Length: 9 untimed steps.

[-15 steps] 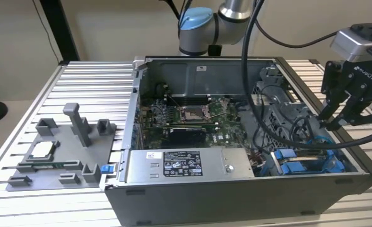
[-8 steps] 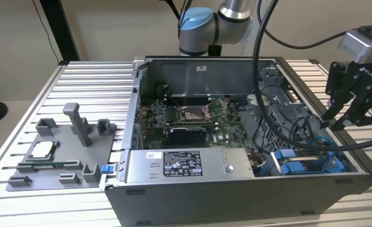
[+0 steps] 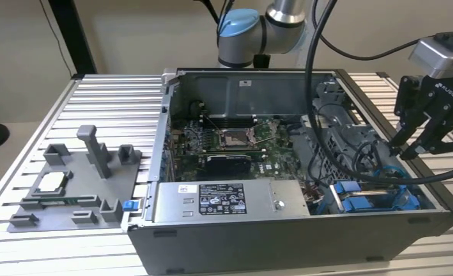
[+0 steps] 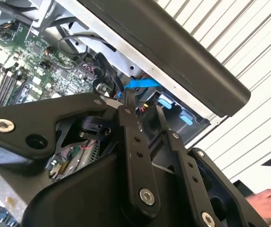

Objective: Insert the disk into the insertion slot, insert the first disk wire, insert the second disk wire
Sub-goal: 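Insert the second disk wire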

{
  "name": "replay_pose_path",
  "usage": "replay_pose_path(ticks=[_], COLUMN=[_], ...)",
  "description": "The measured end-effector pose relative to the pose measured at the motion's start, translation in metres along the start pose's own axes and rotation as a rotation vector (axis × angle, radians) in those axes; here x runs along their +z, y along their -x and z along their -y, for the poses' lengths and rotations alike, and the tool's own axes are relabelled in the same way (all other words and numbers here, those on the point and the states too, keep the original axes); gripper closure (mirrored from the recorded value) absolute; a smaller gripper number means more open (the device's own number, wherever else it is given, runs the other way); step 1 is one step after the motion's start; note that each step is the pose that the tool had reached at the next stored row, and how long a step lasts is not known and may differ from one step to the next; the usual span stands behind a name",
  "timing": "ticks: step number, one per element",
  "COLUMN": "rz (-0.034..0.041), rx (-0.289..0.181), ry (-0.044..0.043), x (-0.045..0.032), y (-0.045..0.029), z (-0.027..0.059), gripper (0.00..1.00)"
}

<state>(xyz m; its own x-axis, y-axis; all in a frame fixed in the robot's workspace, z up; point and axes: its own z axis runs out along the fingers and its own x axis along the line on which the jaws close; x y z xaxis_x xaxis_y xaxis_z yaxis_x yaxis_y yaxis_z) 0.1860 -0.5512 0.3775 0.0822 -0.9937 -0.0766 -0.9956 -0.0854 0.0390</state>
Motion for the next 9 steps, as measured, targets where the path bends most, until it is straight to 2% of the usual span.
replay_pose_path(ticks=[3, 5, 6, 9], rz=[0.0183, 0.0333, 0.0381, 0.0403], rx=[0.002, 0.004, 0.004, 0.005], ry=[0.0038, 0.0031, 0.0027, 0.0024], x=[0.0002, 0.0004, 0.0005, 0.0008], y=[0.0002, 0.0002, 0.0003, -0.0007], z=[-0.0019, -0.0027, -0.003, -0.0032], gripper=[0.0, 0.0, 0.0, 0.0])
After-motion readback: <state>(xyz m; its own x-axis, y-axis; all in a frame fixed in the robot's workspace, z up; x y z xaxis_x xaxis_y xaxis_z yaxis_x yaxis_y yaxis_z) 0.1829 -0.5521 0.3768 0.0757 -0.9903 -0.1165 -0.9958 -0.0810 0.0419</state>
